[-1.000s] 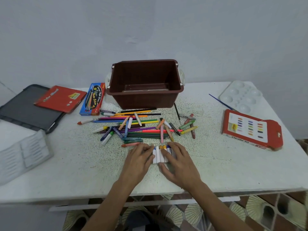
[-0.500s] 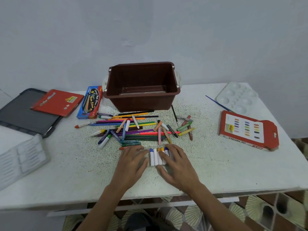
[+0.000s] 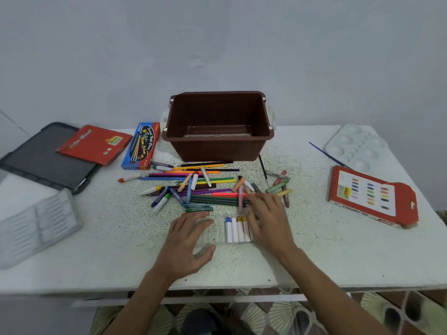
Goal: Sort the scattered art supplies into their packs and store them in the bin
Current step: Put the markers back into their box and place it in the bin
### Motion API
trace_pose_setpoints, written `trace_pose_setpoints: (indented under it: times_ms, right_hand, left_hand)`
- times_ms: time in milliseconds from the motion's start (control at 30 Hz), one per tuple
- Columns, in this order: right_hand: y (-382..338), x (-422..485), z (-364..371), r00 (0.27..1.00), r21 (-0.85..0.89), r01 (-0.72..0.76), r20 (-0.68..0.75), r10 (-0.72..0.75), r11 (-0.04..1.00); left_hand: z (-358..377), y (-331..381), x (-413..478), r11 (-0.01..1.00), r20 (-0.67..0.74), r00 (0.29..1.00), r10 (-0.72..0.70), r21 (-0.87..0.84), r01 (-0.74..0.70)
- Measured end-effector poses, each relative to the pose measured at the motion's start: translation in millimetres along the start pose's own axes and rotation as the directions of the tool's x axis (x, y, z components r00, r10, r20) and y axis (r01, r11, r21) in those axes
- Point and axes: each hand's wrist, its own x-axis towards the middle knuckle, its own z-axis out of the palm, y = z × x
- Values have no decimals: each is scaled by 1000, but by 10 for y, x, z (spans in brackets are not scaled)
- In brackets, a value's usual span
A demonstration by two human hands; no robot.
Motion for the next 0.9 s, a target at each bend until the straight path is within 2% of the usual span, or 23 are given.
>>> trace_pose_setpoints:
  times_ms: [100,167,267,333,400,633,767,900]
  right_hand:
    - [114,383,48,994,-89,-98,38,102,991]
    - [185,644,76,973,-150,-164,136,184,975]
    - [238,950,91,888,-214,-220,361,286,952]
    - [255,1065,87,811,-229,-212,502,302,950]
    - [268,1130,100,770,-226,-208,563,302,952]
    - [225,1207,124,768,-171,-282,549,329,944]
    - [188,1201,55,783,14,-444,492,380,896]
    - [105,1125,-43,792,235,-556,443,421,798]
  left_hand:
    - [-8,0,-3,1000,-4,1000,2,-7,-2]
    - [-7,-1,1,1000,-5,1000,4,-3,-4]
    - [-6,-6,-1,1000,-8,1000,3,-6,-3]
    - [-6,-7,-2,1000,-13,1000,2,-11,-3]
    - [-7,-7,0,1000,-22,1000,0,-15,0]
    - [-11,1,2,1000,-27,1000,-4,-10,4]
    - [-15,7,8,1000,-30,1000,-6,3,6]
    - [-11,8,5,1000,-21,1000,-4,20,5]
